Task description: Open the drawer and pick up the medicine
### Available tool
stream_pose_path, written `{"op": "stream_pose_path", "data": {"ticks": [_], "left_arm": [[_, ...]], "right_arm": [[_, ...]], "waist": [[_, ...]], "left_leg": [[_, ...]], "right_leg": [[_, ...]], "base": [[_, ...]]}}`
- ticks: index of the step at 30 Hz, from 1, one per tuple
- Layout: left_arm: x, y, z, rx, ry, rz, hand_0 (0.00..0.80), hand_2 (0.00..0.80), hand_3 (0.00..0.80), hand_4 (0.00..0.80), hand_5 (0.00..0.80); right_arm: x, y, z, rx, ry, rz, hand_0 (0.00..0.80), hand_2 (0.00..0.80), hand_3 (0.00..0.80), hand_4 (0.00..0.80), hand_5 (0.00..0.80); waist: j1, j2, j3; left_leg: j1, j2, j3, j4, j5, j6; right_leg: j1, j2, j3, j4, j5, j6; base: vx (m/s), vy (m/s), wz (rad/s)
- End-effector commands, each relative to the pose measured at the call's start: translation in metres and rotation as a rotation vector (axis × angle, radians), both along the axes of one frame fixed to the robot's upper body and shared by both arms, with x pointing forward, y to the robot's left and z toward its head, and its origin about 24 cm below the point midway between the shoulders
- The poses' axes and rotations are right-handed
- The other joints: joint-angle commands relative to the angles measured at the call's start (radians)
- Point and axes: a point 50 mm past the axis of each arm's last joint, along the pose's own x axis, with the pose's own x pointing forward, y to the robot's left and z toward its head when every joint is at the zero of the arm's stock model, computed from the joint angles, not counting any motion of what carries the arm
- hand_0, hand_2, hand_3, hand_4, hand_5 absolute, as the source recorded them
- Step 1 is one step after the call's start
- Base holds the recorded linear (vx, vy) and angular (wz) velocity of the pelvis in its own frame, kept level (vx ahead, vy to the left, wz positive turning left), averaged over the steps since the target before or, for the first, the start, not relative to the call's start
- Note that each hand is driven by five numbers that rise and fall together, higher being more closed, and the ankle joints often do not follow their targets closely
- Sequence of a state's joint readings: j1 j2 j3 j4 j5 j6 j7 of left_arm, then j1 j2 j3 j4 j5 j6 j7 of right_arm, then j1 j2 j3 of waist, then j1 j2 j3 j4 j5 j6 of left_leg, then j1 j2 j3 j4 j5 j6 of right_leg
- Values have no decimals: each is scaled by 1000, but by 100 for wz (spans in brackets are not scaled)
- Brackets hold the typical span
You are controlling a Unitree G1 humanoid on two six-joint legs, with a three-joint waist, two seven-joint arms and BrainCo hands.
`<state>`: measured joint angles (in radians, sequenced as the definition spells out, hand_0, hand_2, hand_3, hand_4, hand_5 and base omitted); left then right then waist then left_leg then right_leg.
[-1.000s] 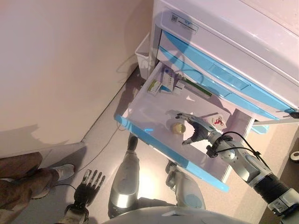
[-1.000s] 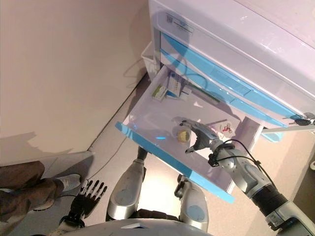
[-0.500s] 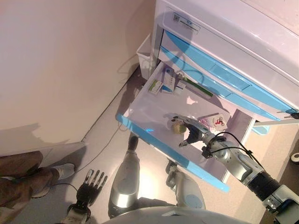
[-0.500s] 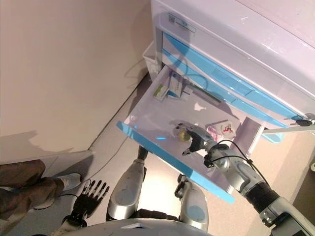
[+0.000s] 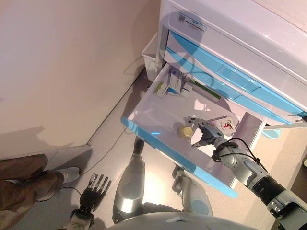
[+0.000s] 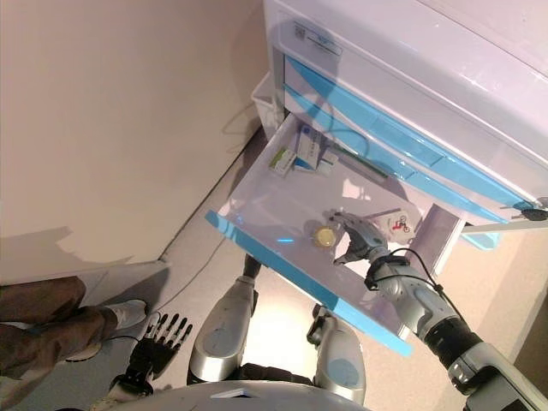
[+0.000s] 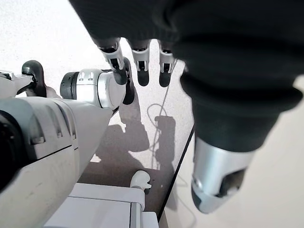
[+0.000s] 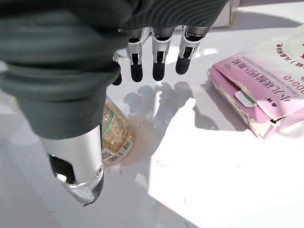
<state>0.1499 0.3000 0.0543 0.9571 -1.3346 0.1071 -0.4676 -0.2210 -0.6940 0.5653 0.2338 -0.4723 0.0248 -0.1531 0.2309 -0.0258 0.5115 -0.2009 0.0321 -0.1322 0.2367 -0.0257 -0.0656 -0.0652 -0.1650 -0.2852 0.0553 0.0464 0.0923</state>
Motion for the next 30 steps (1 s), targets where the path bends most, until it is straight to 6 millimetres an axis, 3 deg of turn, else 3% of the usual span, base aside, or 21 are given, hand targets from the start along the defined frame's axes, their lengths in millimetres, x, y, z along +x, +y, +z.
{"op": "stream_pose_path", "data": {"ticks": [1, 30], "left_arm": [[-16, 2, -2, 21, 39, -48, 0, 0, 0, 0, 0], [-23, -1, -4, 12, 63, -69, 0, 0, 0, 0, 0]], "right_arm": [[-5, 10, 1, 49, -35, 39, 0, 0, 0, 0, 0], [-8, 19, -4, 85, 6, 55, 0, 0, 0, 0, 0]], "waist": [[13, -15, -63], [29, -3, -67]], "left_leg": [[-39, -16, 26, 0, 3, 26], [-27, -21, 13, 4, -1, 26]], "right_leg": [[-22, -1, 11, 114, -48, 39], [-10, -6, 9, 122, -56, 43]], "base": [[0, 0, 0], [0, 0, 0]]}}
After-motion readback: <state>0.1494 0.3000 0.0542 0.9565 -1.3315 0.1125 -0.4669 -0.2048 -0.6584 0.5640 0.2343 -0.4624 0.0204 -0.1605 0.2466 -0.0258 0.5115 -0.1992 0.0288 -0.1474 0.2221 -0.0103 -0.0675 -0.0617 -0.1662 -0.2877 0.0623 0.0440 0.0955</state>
